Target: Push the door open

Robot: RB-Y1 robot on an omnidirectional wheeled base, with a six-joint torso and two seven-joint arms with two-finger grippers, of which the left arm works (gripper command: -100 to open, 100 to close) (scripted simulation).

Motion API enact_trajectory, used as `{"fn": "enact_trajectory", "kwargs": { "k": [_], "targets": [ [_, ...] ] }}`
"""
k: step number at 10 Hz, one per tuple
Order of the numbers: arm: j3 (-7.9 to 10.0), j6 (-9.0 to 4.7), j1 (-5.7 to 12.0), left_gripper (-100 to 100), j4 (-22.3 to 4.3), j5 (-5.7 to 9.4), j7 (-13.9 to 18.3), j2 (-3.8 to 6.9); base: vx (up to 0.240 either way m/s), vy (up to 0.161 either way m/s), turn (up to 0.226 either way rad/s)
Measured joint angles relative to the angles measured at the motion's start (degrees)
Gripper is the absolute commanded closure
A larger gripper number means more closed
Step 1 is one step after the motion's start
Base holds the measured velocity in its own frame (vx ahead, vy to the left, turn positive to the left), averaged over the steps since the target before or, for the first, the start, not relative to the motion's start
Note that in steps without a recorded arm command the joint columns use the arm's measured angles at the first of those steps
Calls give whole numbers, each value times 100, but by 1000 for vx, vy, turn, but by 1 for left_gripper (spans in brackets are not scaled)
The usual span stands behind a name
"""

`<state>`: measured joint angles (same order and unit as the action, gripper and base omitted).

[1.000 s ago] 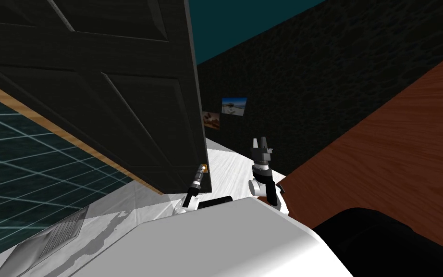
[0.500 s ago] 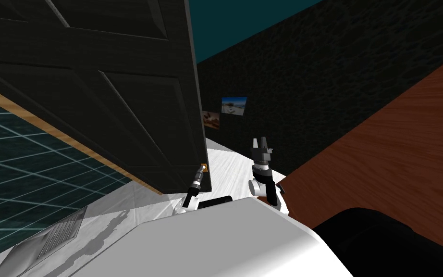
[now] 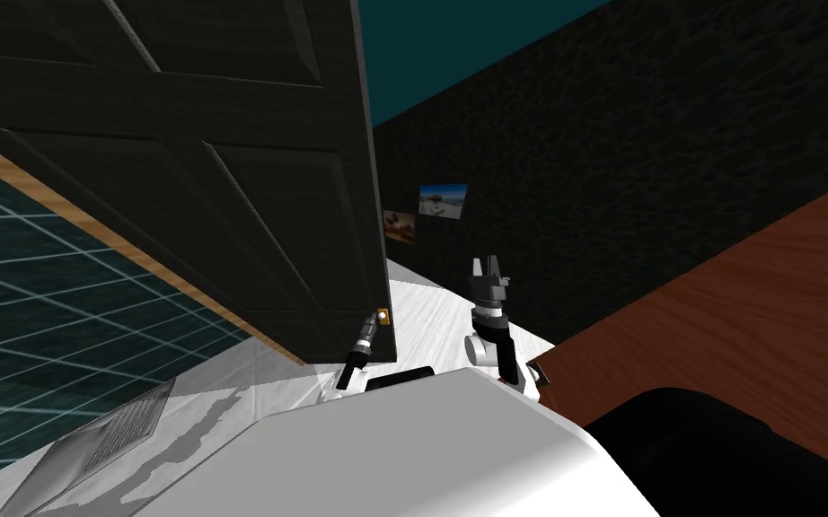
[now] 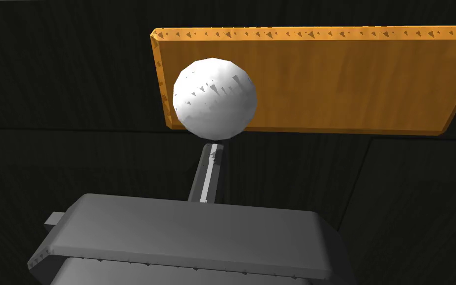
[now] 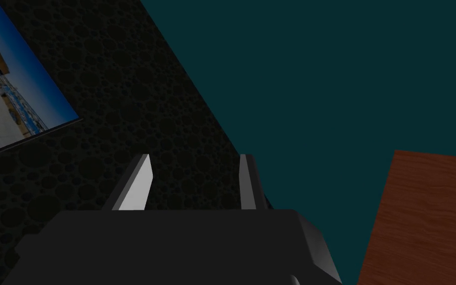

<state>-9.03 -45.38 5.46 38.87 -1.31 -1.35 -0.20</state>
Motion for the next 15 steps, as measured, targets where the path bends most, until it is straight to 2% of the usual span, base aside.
{"fn": "enact_trajectory", "kwargs": {
  "k": [2,3,6,9,10,11,13,14,15],
  "targets": [
    [-169,54,-126,-100,184,65,-45,137,-115,102,123],
    [-245,83,-192,-100,264,91,-76,157,-149,105,157],
    [-482,139,-353,-100,463,186,-159,131,-122,44,106],
    [-645,181,-451,-100,593,255,-204,7,-77,-26,78],
    [-693,223,-521,-100,709,264,-213,-19,-105,-92,77],
    [-755,287,-583,-100,830,283,-237,-108,-129,-110,59],
    [-813,280,-610,-100,837,309,-271,-223,-90,-95,21],
    [-817,284,-615,-100,843,309,-273,-228,67,49,0],
    [-815,300,-615,-100,861,310,-275,-191,111,102,-6]
  ]
}}
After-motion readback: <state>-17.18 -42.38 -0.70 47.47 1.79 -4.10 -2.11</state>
